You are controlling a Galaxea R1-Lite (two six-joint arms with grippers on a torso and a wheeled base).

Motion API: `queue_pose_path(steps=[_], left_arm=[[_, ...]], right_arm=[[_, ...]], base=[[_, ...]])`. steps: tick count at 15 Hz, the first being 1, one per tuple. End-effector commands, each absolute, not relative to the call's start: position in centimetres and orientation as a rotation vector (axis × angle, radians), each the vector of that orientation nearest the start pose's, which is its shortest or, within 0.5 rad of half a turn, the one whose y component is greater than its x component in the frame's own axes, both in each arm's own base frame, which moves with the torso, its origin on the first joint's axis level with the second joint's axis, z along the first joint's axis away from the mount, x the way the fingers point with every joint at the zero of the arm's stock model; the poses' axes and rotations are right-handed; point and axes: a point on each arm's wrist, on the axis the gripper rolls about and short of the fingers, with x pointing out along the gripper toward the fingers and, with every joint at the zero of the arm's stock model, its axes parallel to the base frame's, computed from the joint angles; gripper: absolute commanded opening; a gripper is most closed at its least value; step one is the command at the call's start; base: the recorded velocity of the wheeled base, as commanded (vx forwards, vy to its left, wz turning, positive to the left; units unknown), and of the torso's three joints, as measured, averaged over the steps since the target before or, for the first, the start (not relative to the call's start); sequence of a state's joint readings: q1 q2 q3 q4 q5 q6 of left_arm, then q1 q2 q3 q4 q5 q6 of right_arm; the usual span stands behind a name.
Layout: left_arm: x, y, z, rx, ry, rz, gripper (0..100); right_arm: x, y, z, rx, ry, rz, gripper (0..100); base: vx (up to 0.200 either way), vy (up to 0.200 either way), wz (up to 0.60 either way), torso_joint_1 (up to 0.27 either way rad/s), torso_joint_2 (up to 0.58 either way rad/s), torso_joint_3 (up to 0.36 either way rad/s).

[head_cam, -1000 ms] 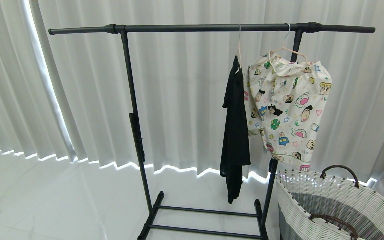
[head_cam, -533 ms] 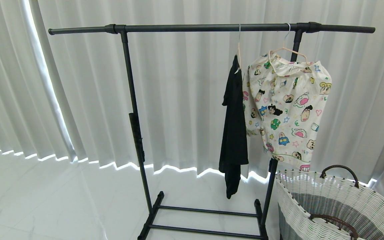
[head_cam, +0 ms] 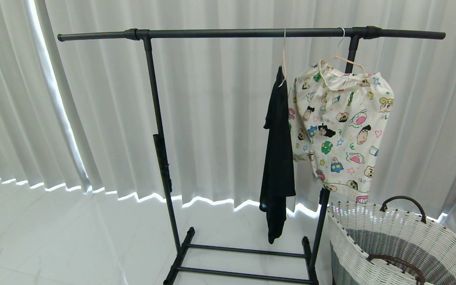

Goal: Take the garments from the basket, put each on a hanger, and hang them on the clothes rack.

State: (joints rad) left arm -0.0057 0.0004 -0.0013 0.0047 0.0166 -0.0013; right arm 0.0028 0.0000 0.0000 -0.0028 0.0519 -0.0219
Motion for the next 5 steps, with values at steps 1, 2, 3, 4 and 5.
queue_pose_path(steps=[1, 2, 3, 4, 5], left_arm=[[-2.29, 0.05, 7.54, -0.001, 0.003, 0.011, 100], [-2.29, 0.05, 7.54, -0.001, 0.003, 0.011, 100], [-2.29, 0.05, 7.54, -0.001, 0.003, 0.011, 100], [-2.29, 0.05, 7.54, -0.001, 0.003, 0.011, 100], [-2.29, 0.05, 7.54, -0.001, 0.003, 0.011, 100]], right_arm=[[-2.28, 0.11, 7.58, -0.023, -0.004, 0.055, 100], [-2.28, 0.11, 7.58, -0.023, -0.004, 0.055, 100], [-2.28, 0.11, 7.58, -0.023, -0.004, 0.055, 100], [-2.28, 0.11, 7.58, -0.023, -0.004, 0.055, 100], [-2.28, 0.11, 7.58, -0.022, -0.004, 0.055, 100]], base=[[0.0, 0.0, 0.0, 0.0, 0.0, 0.0], [0.0, 0.0, 0.0, 0.0, 0.0, 0.0], [0.0, 0.0, 0.0, 0.0, 0.0, 0.0], [0.0, 0.0, 0.0, 0.0, 0.0, 0.0], [0.0, 0.0, 0.0, 0.0, 0.0, 0.0]])
